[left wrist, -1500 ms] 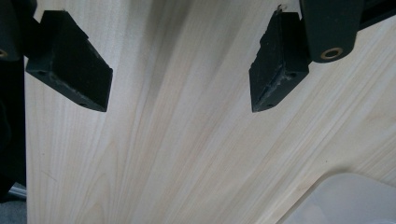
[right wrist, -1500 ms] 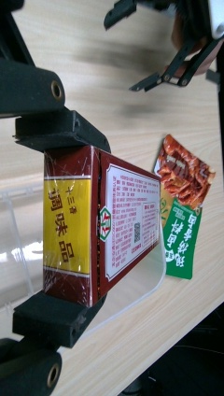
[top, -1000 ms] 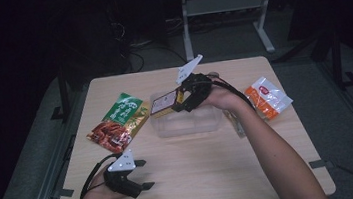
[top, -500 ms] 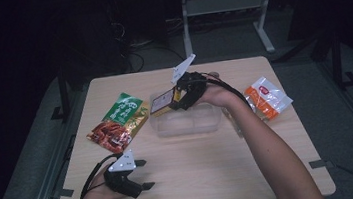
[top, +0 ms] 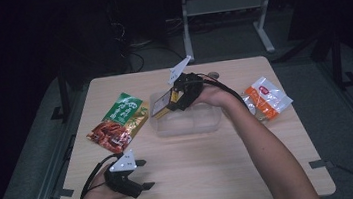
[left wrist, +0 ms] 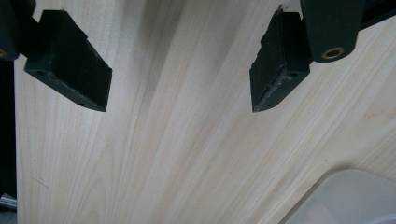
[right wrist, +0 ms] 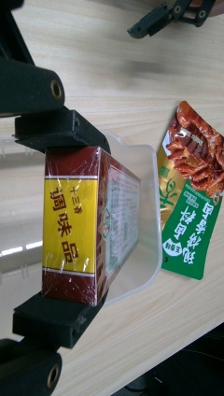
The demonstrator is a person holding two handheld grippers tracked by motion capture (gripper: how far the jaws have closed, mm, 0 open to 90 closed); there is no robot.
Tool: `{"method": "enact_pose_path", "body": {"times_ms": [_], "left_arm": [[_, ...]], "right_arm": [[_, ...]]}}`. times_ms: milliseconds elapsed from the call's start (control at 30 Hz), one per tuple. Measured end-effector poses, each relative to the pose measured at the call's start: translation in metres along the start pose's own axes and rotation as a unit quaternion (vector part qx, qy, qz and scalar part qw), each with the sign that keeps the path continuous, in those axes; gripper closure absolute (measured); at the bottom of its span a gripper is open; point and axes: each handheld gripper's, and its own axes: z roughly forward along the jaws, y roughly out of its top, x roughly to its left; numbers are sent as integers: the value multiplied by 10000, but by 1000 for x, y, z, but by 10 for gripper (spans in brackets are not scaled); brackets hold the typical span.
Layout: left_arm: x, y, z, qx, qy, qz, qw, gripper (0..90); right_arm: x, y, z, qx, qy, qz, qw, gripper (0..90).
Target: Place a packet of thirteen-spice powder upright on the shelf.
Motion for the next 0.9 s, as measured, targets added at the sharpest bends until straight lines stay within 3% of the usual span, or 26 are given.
{"method": "enact_pose_path", "body": {"times_ms": [167, 433, 667, 900], "left_arm": [[-1, 1, 0, 33, -10, 17, 10000, 206], [-2, 2, 0, 9, -46, 29, 10000, 205], [-3, 2, 1, 26, -68, 72, 9999, 205], [-3, 2, 0, 11, -71, 19, 10000, 205]], "right_arm": [[-1, 2, 3, -59, 31, 36, 10000, 314], [-4, 19, 7, -105, 53, -116, 9999, 314], [-4, 31, 17, 59, 129, -123, 9998, 313], [-6, 34, 28, 23, 189, -121, 9997, 313]]}}
